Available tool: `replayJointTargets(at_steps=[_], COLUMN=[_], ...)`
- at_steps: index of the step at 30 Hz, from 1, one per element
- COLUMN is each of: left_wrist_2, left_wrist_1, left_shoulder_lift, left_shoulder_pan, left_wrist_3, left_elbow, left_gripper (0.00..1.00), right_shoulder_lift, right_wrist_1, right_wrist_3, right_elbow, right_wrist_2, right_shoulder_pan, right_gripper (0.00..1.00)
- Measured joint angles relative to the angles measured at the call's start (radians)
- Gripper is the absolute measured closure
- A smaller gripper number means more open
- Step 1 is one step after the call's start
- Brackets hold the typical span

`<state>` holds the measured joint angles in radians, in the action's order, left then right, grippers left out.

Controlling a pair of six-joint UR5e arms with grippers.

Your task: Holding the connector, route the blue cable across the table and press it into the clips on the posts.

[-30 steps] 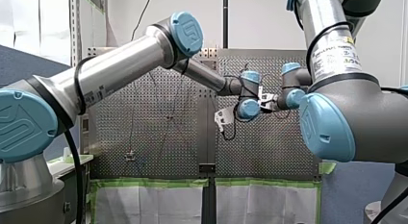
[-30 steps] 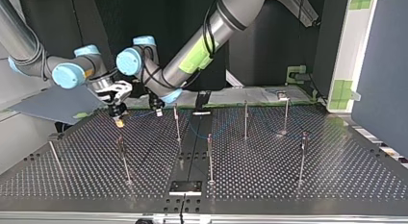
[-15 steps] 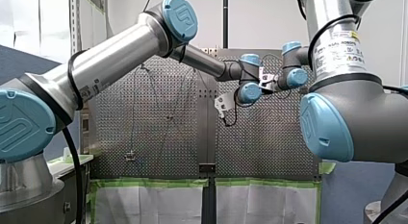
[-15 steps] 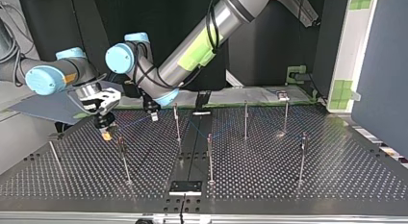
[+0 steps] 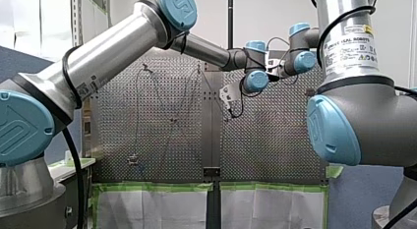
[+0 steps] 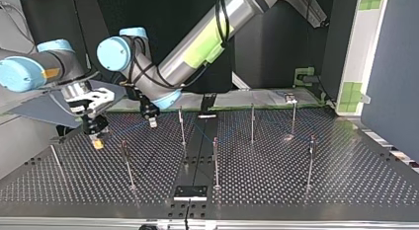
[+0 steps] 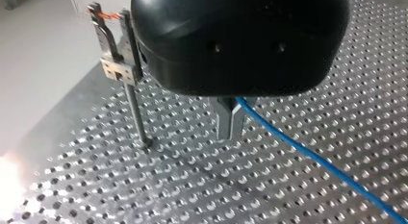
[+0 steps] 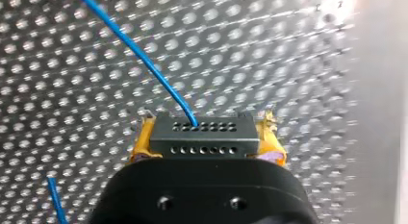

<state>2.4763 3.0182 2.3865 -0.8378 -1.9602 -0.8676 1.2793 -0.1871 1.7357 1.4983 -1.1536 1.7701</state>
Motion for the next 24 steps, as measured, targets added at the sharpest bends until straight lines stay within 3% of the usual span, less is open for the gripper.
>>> replayJointTargets(at_steps=[6,17,24], left_wrist_2=[0.0,-0.001,-0.04], left_wrist_1=[-0.001,-0.007,-0.045], left_shoulder_lift=[-0.009,-0.012,-0.013], left_shoulder_pan=[-0.003,0.01,0.004], left_wrist_3=[0.001,0.001,0.013], left_elbow=[0.001,0.001,0.001], left_gripper=[1.0,1.0,1.0], right_shoulder_lift=[0.041,0.048,0.052], right_wrist_1=[0.005,0.009,0.015], right_wrist_3=[0.001,0.001,-0.005], right_elbow=[-0.002,-0.008,-0.008], right_wrist_2=[0.0,0.001,0.001], right_shoulder_pan=[0.0,0.002,0.007], right_gripper=[1.0,1.0,1.0])
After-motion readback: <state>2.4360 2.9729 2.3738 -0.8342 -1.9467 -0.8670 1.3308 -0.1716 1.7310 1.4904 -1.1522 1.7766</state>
